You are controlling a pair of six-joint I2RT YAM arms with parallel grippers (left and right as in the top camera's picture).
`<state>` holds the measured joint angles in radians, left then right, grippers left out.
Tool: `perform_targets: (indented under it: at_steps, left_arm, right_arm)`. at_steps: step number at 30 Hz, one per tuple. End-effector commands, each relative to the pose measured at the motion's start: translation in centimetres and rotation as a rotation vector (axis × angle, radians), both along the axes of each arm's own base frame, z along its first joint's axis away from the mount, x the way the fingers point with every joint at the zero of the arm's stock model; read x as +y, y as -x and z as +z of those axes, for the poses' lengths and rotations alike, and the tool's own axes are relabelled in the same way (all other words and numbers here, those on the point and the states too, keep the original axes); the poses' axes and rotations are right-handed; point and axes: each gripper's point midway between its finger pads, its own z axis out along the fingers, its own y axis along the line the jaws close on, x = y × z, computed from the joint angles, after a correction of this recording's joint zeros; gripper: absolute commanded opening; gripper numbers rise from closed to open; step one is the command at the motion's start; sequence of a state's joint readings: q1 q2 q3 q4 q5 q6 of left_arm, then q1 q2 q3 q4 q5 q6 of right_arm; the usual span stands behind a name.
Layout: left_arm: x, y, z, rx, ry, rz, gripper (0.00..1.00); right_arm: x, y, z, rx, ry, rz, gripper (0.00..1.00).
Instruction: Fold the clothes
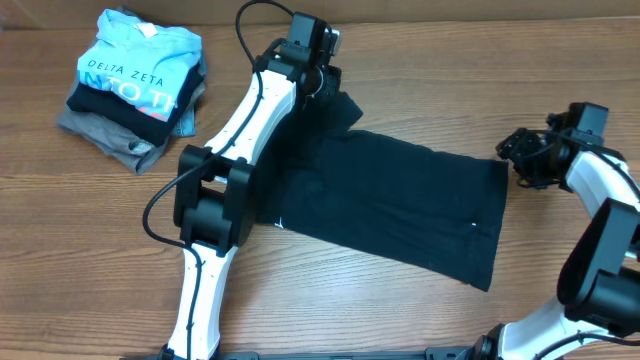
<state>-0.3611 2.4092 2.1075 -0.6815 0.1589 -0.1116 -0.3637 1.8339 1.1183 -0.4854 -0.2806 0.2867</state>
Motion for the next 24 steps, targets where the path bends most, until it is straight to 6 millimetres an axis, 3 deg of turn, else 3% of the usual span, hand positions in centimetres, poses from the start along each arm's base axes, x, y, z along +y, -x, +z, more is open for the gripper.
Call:
perform_targets:
  at_steps: [1,8,12,20,24]
  left_arm:
    - [-0.4,0.4,-1.7,0.008,-0.045,-0.052,0.38]
    - [-0.1,0.8,-4.3,0.049,-0.076,-0.048,0.43]
    - [0.0,1.1,-4.7,0.063,-0.083,-0.049,0.44]
    - [0.0,1.0,-4.7,0.056,-0.089,-0.052,0.47]
    - [-0.1,1.0,-4.7,0.051,-0.095,-0.066,0.47]
  right_arm:
    - [-0.2,-0.3,0.2,-0.014,0.018,0.011,0.65]
    - [0.8,-0.2,-2.1,0.033,-0.003,0.031,0.61]
    - [1.6,0.4,-3.5,0.08,-0.024,0.044,0.52]
    - [1.7,1.0,-4.0,0.108,-0.035,0.043,0.08]
    - [1.7,1.0,-3.9,0.109,-0.04,0.033,0.04]
